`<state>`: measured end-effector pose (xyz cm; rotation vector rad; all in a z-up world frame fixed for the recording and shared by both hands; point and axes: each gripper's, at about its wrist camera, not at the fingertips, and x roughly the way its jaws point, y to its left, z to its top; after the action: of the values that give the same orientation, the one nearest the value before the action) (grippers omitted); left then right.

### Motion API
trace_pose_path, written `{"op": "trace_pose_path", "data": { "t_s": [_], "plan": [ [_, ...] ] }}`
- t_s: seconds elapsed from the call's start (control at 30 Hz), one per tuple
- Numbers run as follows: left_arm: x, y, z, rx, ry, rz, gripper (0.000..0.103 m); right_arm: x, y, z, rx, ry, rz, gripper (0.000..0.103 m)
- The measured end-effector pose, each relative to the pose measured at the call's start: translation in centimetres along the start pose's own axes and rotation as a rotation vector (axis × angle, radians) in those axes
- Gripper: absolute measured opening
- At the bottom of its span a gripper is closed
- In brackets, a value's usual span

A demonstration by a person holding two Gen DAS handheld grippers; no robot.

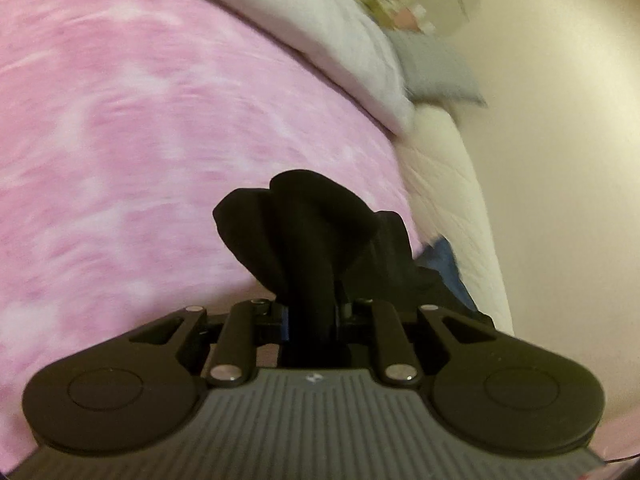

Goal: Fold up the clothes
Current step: 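Grasp the folded jacket edge with both grippers and lift it, then carry the jacket with both grippers onto the stack of folded jeans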

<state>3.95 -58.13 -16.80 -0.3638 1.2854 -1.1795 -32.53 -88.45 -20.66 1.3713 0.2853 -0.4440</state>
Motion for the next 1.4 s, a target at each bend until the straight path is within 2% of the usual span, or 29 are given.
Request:
{"op": "trace_pose_path", "data": {
  "t_s": [0.13,0.33,0.5,0.57,0.67,0.77,0.87,0.93,1.0,1.07,1.13,1.17,1.3,1.4],
  "plan": [
    [6.5,-8.3,3.2,0.13,0.093,-0.077,0.015,-5.8,0.5,2.8,0.057,-0.158,0.006,0.035],
    [21.8,-24.2,6.8,0.336,0.249,-0.21,0.015,-15.0,-0.3,10.5,0.141,-0.449,-0.003,0.035],
    [35.6,-36.8,7.9,0.469,0.352,-0.312,0.015,-21.2,-1.9,18.4,0.159,-0.669,-0.01,0.035],
    [40.9,-40.9,7.8,0.52,0.391,-0.345,0.015,-22.9,-2.8,20.9,0.162,-0.749,-0.011,0.035],
    [48.6,-45.1,7.5,0.587,0.449,-0.372,0.015,-23.8,-5.1,24.1,0.188,-0.853,-0.018,0.035],
    [55.9,-45.7,6.5,0.628,0.515,-0.346,0.015,-22.9,-8.7,26.4,0.246,-0.905,-0.042,0.035],
    [62.6,-42.2,4.8,0.56,0.587,-0.266,0.015,-20.0,-13.9,27.7,0.33,-0.877,-0.102,0.036],
    [65.7,-39.4,3.9,0.544,0.62,-0.202,0.018,-18.9,-17.0,28.2,0.355,-0.851,-0.13,0.037],
    [66.9,-37.5,3.8,0.47,0.618,-0.239,0.02,-18.7,-19.7,28.5,0.354,-0.822,-0.146,0.038],
    [67.1,-37.0,4.0,0.455,0.616,-0.263,0.023,-20.8,-20.8,28.4,0.318,-0.807,-0.117,0.04],
    [66.6,-36.8,4.1,0.452,0.615,-0.275,0.029,-21.9,-21.3,28.3,0.307,-0.793,-0.098,0.05],
    [66.0,-36.8,4.4,0.444,0.611,-0.273,0.031,-22.0,-21.3,28.2,0.312,-0.787,-0.093,0.051],
    [63.2,-35.9,5.1,0.412,0.589,-0.281,0.04,-23.1,-20.3,26.8,0.323,-0.8,-0.109,0.058],
    [61.1,-34.9,4.9,0.394,0.582,-0.278,0.042,-24.8,-20.2,25.3,0.332,-0.824,-0.141,0.059]
  ]
}}
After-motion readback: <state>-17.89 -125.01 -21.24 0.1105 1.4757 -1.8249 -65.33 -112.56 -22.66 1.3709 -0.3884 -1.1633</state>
